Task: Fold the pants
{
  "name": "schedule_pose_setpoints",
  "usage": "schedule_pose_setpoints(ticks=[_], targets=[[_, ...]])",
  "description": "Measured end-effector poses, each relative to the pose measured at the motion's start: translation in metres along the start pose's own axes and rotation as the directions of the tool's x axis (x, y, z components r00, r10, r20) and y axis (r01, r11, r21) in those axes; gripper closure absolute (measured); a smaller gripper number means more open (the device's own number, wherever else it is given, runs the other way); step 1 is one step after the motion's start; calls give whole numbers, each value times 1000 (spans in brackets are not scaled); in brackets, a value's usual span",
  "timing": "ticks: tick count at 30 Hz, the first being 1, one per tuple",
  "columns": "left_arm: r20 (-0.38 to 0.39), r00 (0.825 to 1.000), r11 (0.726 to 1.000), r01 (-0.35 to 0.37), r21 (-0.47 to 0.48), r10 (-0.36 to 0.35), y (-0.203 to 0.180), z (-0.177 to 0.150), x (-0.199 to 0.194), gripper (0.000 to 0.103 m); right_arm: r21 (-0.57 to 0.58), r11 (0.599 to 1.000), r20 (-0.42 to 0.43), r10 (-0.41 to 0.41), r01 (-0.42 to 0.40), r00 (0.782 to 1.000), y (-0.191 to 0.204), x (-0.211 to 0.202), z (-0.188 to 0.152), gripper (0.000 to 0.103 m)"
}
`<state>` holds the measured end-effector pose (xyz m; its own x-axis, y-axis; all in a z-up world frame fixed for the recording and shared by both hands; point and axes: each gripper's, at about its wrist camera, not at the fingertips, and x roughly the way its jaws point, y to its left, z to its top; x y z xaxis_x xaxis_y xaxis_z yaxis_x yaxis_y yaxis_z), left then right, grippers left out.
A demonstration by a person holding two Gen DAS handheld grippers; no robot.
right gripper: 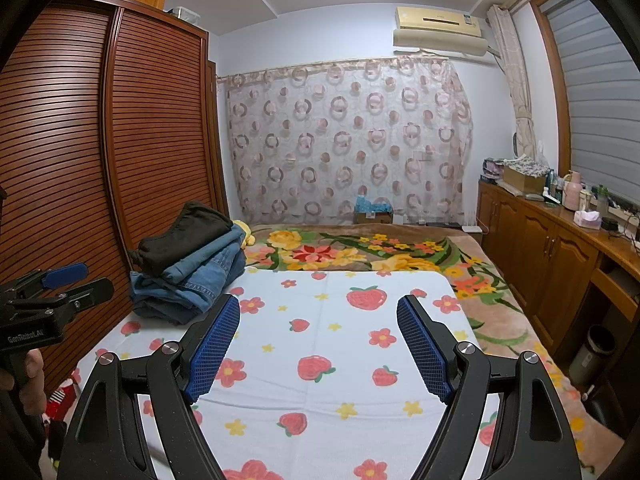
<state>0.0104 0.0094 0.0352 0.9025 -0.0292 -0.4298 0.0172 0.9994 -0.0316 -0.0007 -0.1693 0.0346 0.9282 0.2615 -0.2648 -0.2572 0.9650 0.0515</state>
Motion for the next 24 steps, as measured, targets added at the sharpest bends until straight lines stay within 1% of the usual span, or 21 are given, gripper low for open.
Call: schedule_pose_setpoints(ticks=[24], targets=[[0,1000,1000,0,0,0,-2,0,-1,20,-5,1000,5,-2,2,1000,-1,0,1,20]])
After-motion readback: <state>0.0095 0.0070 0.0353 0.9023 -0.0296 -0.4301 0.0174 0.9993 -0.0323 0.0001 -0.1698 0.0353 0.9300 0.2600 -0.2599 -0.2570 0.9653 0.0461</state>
